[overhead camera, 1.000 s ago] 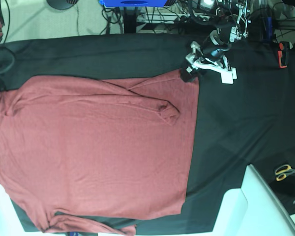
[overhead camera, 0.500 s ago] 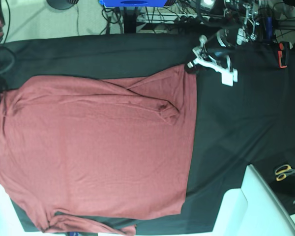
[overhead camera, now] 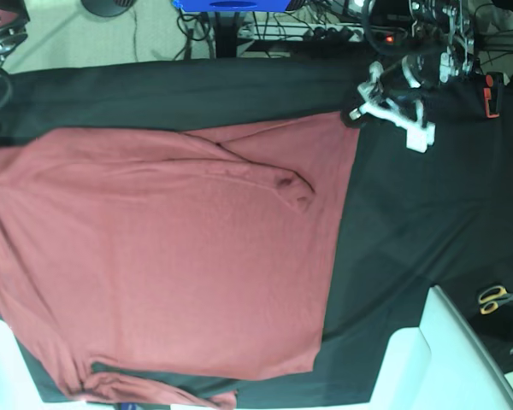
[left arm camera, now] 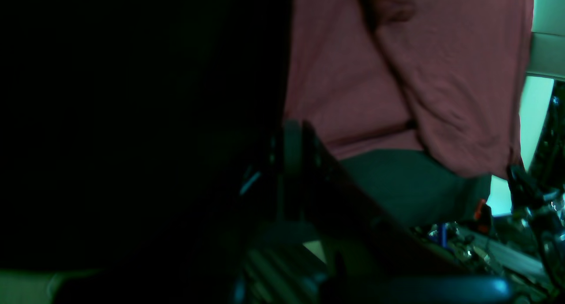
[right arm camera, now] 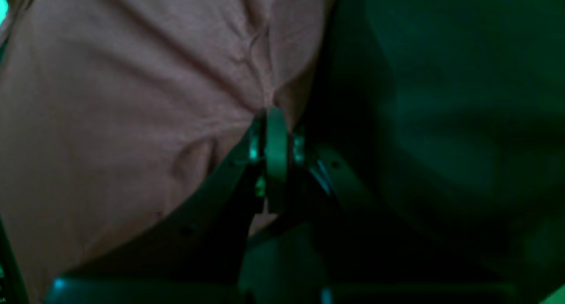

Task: Fold the T-shirt properly
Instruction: 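Drag the held edge away from the shirt body to flatten it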

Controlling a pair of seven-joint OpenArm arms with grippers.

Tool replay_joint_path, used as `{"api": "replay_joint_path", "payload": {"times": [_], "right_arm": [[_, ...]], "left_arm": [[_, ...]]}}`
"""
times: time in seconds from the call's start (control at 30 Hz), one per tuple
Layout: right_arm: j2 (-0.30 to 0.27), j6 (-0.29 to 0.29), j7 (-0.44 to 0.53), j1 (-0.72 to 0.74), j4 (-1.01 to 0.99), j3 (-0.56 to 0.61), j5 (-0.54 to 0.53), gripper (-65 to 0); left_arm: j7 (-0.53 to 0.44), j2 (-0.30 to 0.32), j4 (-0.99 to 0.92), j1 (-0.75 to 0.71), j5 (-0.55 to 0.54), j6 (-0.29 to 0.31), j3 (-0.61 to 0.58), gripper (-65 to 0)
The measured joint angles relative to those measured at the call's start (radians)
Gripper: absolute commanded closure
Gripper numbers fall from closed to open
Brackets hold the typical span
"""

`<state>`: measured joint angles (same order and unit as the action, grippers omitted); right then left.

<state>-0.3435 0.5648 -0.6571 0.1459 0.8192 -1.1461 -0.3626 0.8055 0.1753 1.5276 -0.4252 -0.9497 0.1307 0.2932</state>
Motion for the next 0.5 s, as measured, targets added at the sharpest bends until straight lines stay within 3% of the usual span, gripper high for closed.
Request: {"api": "replay_joint_path", "payload": {"times": [0.33,0.5], "right_arm": [[0.005,0.003,-0.025,-0.06,0.048,-0.006,0.0,-0.2],[0.012,0.01,-0.113,-0.08,0.129,-0.008,-0.008,-0.2]], "left_arm": [[0.003,0.036,0.111,-0.085,-0.001,0.001,-0.001,0.0],[0.003,0.045,0.121,-0.114,-0.001,0.001,-0.001,0.0]]}}
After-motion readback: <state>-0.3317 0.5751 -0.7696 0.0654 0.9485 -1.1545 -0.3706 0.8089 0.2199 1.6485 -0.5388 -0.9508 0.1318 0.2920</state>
